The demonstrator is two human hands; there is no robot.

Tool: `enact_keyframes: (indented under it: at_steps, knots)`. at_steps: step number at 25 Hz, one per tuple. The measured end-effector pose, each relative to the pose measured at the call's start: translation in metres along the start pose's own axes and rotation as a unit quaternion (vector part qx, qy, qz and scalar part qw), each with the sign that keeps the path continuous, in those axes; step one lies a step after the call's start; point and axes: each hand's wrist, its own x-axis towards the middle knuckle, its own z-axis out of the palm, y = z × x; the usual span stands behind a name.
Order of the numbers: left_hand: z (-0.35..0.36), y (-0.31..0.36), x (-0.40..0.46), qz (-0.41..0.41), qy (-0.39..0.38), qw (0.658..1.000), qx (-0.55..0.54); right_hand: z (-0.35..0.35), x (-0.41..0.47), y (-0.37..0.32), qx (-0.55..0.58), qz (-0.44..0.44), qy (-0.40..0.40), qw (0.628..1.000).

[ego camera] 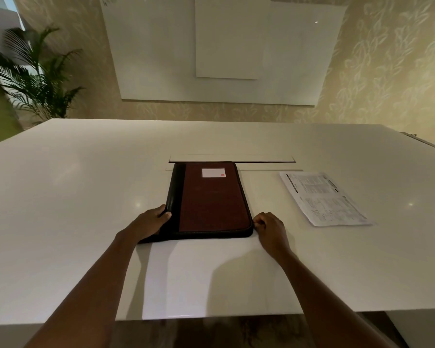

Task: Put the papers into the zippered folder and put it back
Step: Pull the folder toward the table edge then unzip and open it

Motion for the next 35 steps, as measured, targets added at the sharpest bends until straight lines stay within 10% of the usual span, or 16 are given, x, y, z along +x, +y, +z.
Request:
enact_keyframes:
  at_steps: [14, 26, 35]
  knots:
    - [0.007, -0.033, -0.045, 0.074, 0.07, 0.979, -0.177, 0.003, -0.04, -0.015, -0.024, 0.008, 0.004, 1.0]
    - [0.012, -0.036, -0.052, 0.13, 0.114, 0.985, -0.005, 0.023, -0.06, -0.057, -0.072, -0.01, -0.003, 0.997]
    - [0.013, -0.042, -0.053, 0.086, 0.124, 0.964, -0.219, 0.05, -0.063, -0.092, -0.072, -0.034, -0.028, 0.996]
